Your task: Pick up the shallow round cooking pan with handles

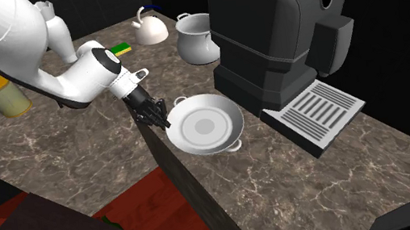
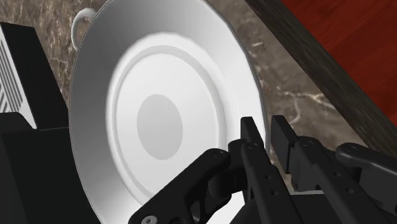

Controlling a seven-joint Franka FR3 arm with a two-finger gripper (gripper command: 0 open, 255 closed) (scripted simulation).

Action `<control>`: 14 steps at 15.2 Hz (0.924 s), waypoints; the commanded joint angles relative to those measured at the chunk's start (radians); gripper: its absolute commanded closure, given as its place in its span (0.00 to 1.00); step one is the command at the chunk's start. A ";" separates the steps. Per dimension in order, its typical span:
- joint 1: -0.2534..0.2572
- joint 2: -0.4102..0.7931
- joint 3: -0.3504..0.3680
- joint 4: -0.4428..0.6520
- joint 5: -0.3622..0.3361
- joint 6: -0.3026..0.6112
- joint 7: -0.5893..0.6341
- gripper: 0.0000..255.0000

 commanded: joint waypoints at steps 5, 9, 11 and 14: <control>-0.001 -0.009 0.001 -0.002 0.002 -0.004 -0.006 1.00; -0.005 -0.053 0.008 -0.017 0.016 -0.027 -0.028 1.00; -0.006 -0.075 0.012 -0.023 0.023 -0.038 -0.040 1.00; -0.009 -0.107 0.017 -0.031 0.034 -0.056 -0.058 1.00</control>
